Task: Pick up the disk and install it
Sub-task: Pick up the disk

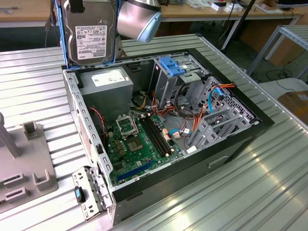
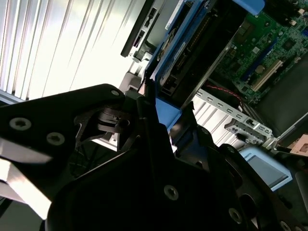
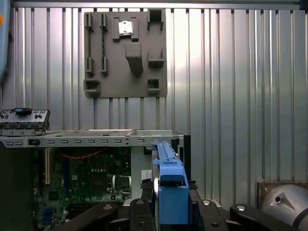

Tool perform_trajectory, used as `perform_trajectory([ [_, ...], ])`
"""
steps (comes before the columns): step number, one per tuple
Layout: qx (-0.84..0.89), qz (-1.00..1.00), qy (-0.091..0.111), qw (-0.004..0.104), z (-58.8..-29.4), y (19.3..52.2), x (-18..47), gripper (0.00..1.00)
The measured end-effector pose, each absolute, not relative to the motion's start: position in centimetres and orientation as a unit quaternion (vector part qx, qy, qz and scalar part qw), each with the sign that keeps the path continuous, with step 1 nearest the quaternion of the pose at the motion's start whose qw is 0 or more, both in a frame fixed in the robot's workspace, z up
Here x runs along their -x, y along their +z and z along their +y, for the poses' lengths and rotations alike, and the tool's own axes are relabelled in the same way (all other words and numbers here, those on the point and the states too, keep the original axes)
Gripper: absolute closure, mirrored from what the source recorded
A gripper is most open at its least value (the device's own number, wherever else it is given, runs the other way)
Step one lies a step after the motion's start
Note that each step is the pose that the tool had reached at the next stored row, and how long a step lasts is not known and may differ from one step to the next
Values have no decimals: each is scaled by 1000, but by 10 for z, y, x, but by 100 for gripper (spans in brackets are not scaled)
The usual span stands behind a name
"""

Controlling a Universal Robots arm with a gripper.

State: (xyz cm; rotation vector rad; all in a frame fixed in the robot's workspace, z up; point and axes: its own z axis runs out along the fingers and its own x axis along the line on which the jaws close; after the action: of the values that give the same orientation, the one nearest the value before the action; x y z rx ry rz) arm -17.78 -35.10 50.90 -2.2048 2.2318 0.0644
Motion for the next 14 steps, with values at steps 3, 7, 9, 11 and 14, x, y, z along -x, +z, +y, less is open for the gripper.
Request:
perform_trajectory([
  [3,703,711,21,2,-351,509,171,63],
  [7,703,711,21,2,-351,509,158,63],
  [9,703,711,21,2,-351,509,152,63],
  [11,703,711,21,2,-351,509,149,63],
  [14,703,711,21,2,-351,509,143,63],
])
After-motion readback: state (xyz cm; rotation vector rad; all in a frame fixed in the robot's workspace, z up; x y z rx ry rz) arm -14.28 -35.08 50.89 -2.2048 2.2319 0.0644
